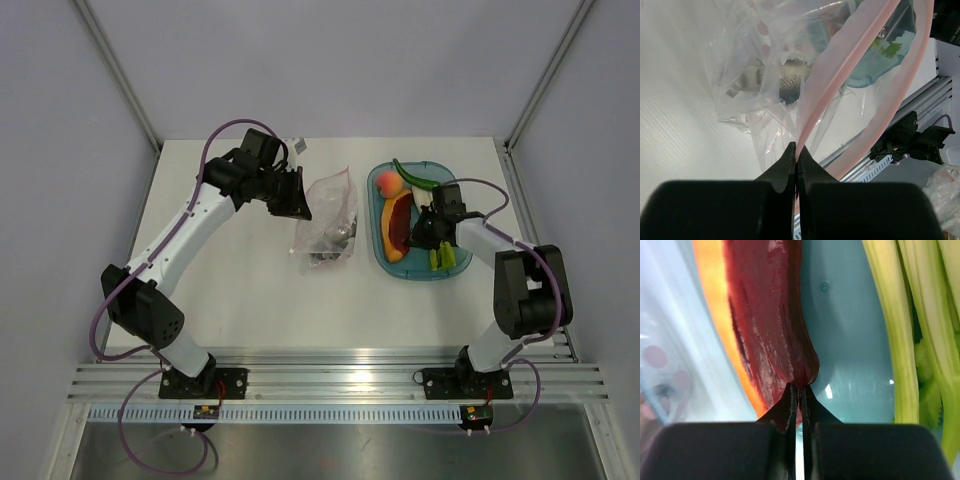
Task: Place the food in the zip-top bag and seal the zipper
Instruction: Adjust the fake food in the bin.
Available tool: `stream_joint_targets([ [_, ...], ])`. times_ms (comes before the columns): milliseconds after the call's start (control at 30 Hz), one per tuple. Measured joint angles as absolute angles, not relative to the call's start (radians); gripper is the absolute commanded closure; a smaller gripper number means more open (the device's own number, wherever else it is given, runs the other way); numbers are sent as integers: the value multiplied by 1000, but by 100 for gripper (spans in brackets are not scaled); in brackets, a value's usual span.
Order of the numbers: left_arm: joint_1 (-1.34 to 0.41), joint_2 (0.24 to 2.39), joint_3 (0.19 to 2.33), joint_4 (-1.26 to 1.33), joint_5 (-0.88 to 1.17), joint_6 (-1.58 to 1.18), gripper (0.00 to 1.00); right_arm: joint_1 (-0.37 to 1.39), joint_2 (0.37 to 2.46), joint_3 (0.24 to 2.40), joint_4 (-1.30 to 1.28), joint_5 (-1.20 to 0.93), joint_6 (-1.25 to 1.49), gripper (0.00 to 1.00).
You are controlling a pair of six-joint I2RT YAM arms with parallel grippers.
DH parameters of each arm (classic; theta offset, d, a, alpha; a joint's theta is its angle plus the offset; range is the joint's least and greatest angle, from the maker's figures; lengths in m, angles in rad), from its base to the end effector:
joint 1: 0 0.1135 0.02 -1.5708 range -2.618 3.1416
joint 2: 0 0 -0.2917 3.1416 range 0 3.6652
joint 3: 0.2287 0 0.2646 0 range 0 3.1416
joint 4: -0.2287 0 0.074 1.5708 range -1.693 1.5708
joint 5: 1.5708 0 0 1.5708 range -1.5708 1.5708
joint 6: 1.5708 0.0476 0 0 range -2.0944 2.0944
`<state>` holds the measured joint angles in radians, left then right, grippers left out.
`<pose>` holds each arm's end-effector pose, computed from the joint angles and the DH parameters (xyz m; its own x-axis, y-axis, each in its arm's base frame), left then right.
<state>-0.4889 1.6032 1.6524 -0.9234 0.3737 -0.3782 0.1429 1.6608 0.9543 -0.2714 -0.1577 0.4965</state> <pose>0.3095 -0.1843 0.3869 -0.8671 0.0719 -0.4929 0.3485 0.7946 -0.4971 0.3442 0.0571 0.1820 -0.8301 0.3559 -0.4293 0.1910 0.9048 0.3807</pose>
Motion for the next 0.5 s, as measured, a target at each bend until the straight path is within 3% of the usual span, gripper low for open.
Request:
stream_joint_targets([
  [500, -489, 1591, 1641, -919, 373, -377, 100, 143, 1387, 983, -512, -184, 488, 100],
])
